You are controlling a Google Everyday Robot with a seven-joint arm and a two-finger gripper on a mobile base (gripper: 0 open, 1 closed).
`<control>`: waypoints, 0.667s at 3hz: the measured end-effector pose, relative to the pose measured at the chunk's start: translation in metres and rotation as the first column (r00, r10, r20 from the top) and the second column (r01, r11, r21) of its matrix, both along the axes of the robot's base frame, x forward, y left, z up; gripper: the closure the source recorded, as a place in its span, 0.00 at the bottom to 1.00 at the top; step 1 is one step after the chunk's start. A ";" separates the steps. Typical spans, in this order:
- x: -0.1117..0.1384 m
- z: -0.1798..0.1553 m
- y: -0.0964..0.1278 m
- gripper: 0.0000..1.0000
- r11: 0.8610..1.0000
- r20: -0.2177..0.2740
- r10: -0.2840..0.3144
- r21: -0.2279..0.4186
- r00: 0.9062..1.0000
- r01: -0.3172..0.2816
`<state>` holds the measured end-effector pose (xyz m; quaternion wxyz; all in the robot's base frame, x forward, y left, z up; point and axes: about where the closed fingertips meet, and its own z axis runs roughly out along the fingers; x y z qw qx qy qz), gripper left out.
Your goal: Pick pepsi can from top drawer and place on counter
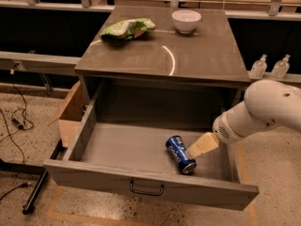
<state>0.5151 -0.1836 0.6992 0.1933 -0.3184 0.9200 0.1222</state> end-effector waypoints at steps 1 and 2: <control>-0.006 -0.021 0.024 0.00 1.000 -0.002 0.000 0.009 1.000 0.000; -0.010 -0.040 0.050 0.00 1.000 0.013 0.017 0.010 1.000 -0.017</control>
Offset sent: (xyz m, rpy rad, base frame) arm -0.0140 0.0796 -0.0622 0.0126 -0.0320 0.0337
